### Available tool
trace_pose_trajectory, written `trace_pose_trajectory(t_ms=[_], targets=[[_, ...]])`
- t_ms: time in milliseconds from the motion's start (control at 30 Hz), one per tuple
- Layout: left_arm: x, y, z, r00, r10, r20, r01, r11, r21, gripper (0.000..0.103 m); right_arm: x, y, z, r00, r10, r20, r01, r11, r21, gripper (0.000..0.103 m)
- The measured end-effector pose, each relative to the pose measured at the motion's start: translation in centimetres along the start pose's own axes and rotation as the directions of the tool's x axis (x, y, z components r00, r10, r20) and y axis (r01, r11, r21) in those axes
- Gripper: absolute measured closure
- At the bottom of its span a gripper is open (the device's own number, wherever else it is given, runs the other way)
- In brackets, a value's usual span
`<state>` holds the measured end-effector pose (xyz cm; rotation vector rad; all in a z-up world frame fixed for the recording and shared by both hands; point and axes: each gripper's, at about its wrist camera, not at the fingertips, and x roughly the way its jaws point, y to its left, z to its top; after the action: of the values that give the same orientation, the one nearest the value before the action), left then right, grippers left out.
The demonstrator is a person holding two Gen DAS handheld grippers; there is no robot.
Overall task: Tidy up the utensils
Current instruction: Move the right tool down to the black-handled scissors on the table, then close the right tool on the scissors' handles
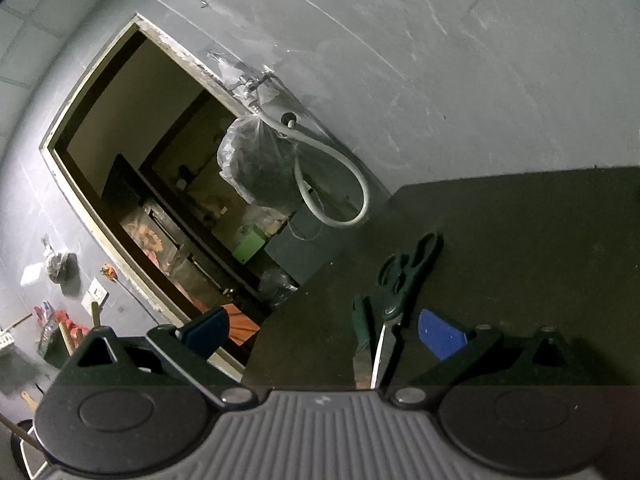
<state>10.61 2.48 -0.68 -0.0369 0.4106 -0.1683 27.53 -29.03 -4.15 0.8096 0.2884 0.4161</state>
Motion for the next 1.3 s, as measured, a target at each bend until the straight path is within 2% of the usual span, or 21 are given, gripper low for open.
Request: trace_pose_trajectory(t_ms=[100, 300, 533, 733, 767, 833, 933, 1067, 1167, 1300], targets=[[0.1, 0.4, 0.1, 1.0, -0.009, -0.001, 0.009, 1.0, -0.005, 0.024, 0.8, -0.6, 0.2, 0.999, -0.005, -0.042, 0.007, 0.999, 0.039, 0.0], [0.2, 0.6, 0.1, 1.0, -0.005, 0.0, 0.005, 1.0, -0.006, 0.023, 1.6, 0.0, -0.1, 0.996, -0.023, -0.082, 0.023, 1.0, -0.002, 0.0], [0.0, 0.1, -0.3, 1.0, 0.007, 0.008, -0.007, 1.0, -0.015, 0.022, 2.0, 1.1, -0.6, 0.99, -0.08, -0.118, 0.074, 0.996, -0.053, 0.0], [0.0, 0.1, -0.3, 1.0, -0.007, 0.009, 0.007, 1.0, -0.017, 0.023, 2.5, 1.9, -0.6, 0.975, -0.162, -0.151, 0.148, 0.984, -0.097, 0.0], [0.0, 0.2, -0.3, 1.0, -0.012, 0.009, 0.012, 1.0, -0.02, 0.023, 2.7, 2.0, -0.4, 0.969, -0.181, -0.165, 0.165, 0.98, -0.108, 0.0], [0.1, 0.3, -0.3, 1.0, -0.016, 0.009, 0.016, 1.0, -0.022, 0.023, 3.7, 2.6, 0.3, 0.945, -0.243, -0.221, 0.215, 0.966, -0.143, 0.0], [0.1, 0.4, -0.3, 1.0, -0.015, 0.009, 0.015, 1.0, -0.022, 0.023, 4.9, 3.5, 2.0, 0.933, -0.275, -0.233, 0.241, 0.957, -0.163, 0.0], [0.2, 0.5, -0.3, 1.0, -0.01, 0.008, 0.01, 1.0, -0.02, 0.023, 7.8, 4.8, 4.4, 0.914, -0.346, -0.213, 0.286, 0.92, -0.268, 0.0], [0.2, 0.4, -0.2, 1.0, -0.006, 0.006, 0.006, 1.0, -0.017, 0.023, 11.0, 4.5, 6.1, 0.888, -0.395, -0.236, 0.32, 0.899, -0.3, 0.0], [0.2, 0.2, -0.2, 1.0, -0.004, 0.004, 0.004, 1.0, -0.013, 0.023, 14.7, 3.9, 6.9, 0.842, -0.463, -0.278, 0.362, 0.866, -0.345, 0.0]])
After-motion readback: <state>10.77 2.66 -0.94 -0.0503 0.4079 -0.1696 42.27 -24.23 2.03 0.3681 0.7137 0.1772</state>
